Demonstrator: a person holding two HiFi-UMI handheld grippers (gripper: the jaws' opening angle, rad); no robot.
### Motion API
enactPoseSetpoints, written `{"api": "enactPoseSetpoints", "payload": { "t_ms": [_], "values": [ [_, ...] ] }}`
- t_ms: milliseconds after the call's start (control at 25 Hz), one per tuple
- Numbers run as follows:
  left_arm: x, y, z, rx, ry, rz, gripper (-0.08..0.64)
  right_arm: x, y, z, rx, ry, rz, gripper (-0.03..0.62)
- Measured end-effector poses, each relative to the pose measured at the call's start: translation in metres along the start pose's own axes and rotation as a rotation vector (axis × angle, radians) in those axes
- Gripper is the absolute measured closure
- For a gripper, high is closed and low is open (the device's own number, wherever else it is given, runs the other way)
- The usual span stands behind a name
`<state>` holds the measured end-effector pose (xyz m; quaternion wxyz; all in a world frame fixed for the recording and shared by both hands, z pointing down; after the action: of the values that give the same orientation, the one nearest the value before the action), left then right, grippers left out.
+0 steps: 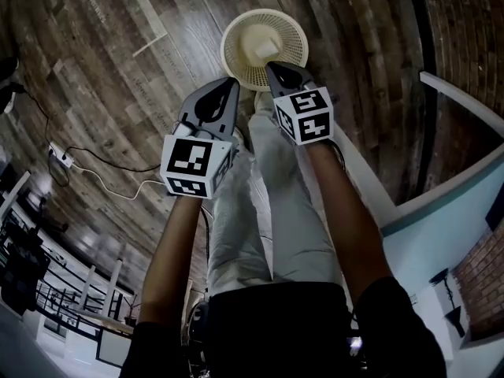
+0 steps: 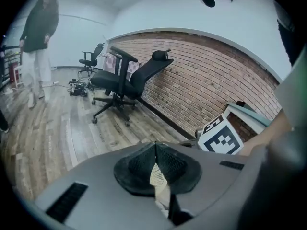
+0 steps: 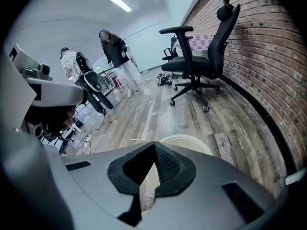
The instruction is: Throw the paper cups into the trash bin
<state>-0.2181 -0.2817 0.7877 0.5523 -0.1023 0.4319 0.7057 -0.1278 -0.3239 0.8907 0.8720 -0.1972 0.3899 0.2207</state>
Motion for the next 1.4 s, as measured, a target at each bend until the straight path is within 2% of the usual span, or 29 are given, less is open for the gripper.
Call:
{"api": "enactPoseSetpoints", "payload": {
  "t_ms": [560,800,1120,1400],
  "values": [
    [0.105,-0.058,-0.092,-0.023,-0.128,-0.012,0.552,0.15,0.054,-0.16,0.103,-0.235,-0.007,0.589],
    [0.154,-0.07,-0.124,-0.009,-0.2,-0.043,0.552,0.217,0.076,-0.208,0.123,-0.345,0.009,0.588],
    [0.215,-0.101,-0.151,-0.03,-0.273,-0.029,0.552,0.296,0.104,-0.263,0.15,-0.484,0.039,0.589],
    [0.271,-0.134,-0.185,-0.098,-0.369,-0.002,0.552,0.36,0.149,-0.303,0.243,-0.586,0.035,0.589]
  ]
}}
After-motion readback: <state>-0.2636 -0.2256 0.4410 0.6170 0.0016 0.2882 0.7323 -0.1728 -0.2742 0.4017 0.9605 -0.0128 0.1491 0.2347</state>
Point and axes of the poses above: the fingertips, and each gripper's own axes: x backward along the fingers, y to its left, z out of its underside, the point moved 3 cm from there along x, backward along the fingers, and after that the axes turned 12 degrees about x, right-handed, at the moved point
